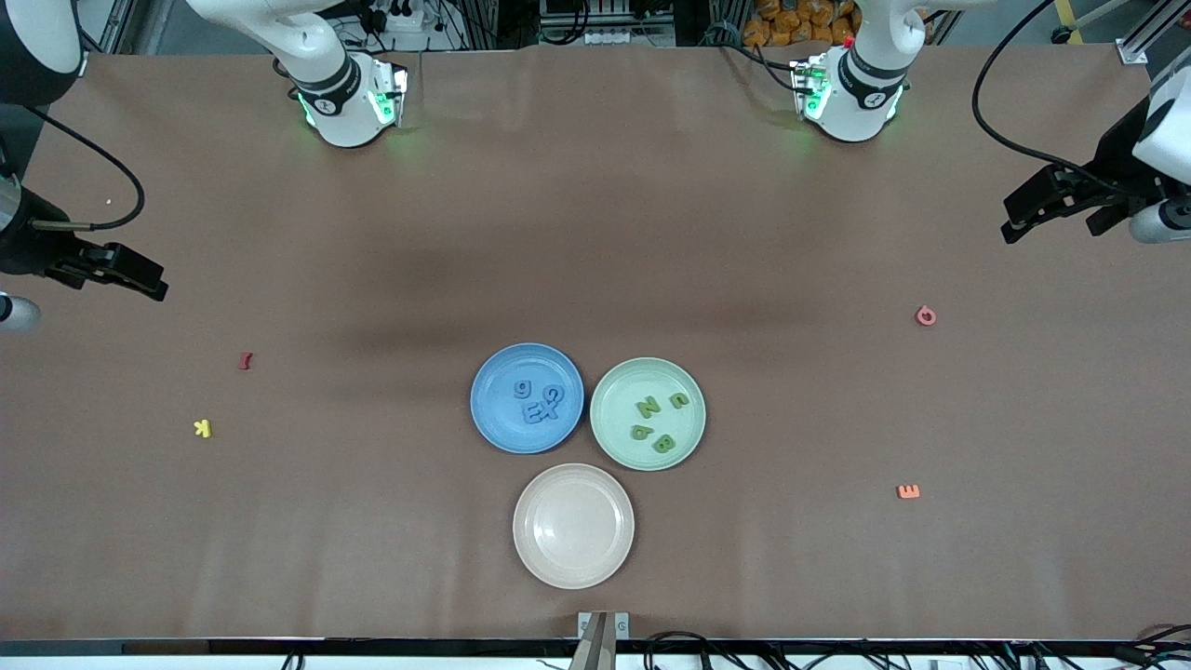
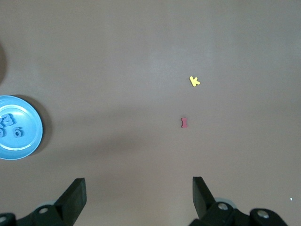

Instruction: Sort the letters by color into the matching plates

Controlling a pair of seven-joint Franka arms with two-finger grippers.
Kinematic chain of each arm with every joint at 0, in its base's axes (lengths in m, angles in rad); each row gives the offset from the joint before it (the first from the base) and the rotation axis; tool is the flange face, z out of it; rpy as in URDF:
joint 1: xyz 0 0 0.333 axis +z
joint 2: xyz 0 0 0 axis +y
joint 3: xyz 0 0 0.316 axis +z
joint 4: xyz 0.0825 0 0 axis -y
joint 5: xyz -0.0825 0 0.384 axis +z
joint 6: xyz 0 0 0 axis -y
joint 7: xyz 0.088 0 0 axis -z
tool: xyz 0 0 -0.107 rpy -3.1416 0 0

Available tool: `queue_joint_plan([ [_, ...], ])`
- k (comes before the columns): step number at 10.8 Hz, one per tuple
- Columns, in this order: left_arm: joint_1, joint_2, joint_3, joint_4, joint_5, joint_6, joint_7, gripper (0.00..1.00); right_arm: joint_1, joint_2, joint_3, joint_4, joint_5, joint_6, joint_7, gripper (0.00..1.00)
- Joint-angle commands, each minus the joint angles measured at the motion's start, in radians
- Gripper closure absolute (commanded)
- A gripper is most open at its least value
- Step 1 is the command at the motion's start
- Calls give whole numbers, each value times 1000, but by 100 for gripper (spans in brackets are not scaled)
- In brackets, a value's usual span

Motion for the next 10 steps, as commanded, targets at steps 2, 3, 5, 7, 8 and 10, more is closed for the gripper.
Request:
queue_joint_plan([
  [2, -2, 15, 1, 64, 13, -27, 43, 0, 3, -2, 2, -4, -18, 4, 9, 0],
  [3, -4, 15, 2, 64, 13, -27, 43, 0, 3, -3, 2, -4, -18, 4, 8, 0],
  [5, -11, 18, 0, 63, 11, -27, 43, 0, 3, -2, 2, -4, -18, 4, 9, 0],
  [7, -10, 20, 0, 63, 8, -27, 45, 0, 3, -3, 2, -4, -18, 4, 9, 0],
  [8, -10, 20, 1, 61, 0, -27, 45, 0, 3, -2, 2, -4, -18, 4, 9, 0],
  [10, -10, 16, 0, 58, -3, -27, 48, 0, 1, -2, 2, -4, -18, 4, 8, 0],
])
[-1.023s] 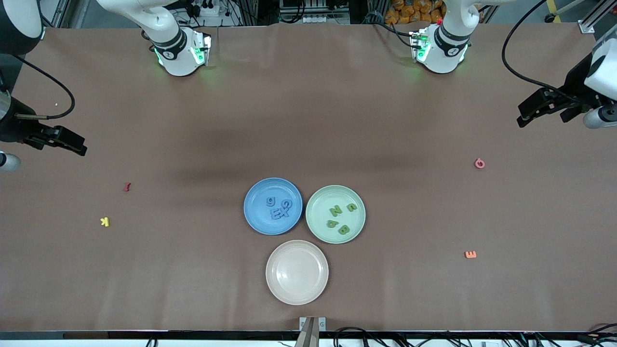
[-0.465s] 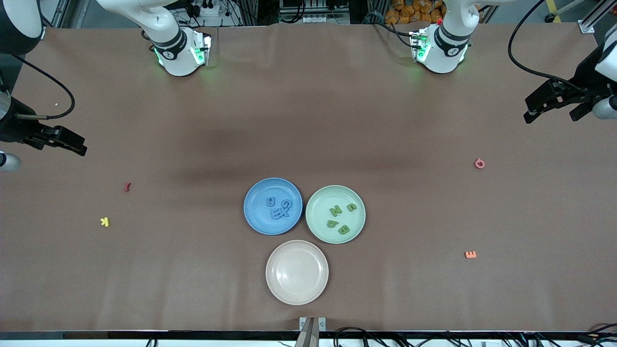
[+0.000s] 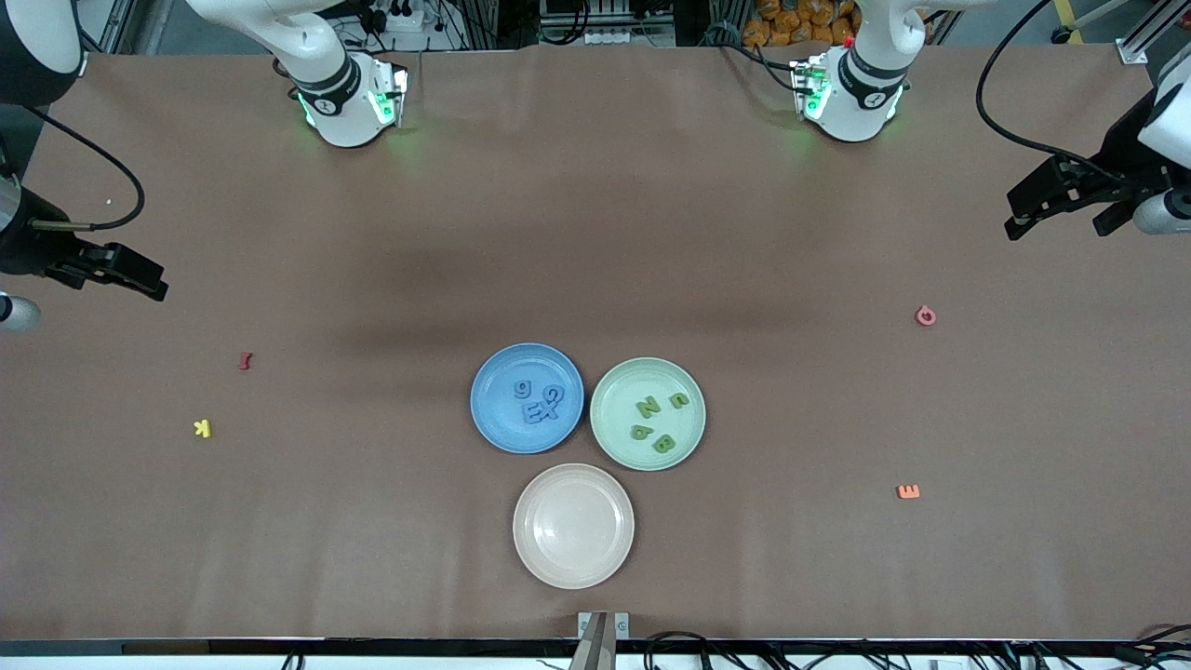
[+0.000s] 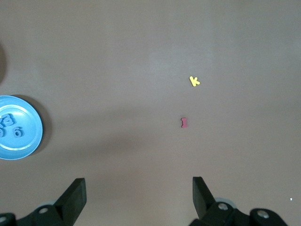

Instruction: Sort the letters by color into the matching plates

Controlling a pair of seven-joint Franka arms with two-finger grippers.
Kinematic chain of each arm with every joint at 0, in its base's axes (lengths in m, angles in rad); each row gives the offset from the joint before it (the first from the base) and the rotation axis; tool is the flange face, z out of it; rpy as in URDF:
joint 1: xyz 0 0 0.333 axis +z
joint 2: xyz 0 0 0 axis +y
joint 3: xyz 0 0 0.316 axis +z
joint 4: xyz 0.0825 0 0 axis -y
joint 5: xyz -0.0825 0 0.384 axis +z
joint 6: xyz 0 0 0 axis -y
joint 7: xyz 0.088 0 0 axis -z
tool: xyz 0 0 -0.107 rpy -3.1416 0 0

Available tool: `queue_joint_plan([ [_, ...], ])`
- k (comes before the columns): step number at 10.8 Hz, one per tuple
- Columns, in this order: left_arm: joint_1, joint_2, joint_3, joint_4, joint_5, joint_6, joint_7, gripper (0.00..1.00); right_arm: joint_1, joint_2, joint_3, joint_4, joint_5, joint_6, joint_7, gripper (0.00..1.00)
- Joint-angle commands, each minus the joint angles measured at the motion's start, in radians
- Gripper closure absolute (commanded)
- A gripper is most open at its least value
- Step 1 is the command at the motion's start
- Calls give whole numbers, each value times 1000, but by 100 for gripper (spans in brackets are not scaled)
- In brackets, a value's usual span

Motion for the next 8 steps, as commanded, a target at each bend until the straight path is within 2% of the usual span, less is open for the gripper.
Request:
queue_joint_plan([
  [1, -3, 9, 2, 23, -3, -23, 23, 0, 1, -2, 2, -4, -18, 4, 9, 0],
  [8, -3, 7, 2, 20, -4, -23, 23, 0, 10, 6, 2, -4, -18, 4, 8, 0],
])
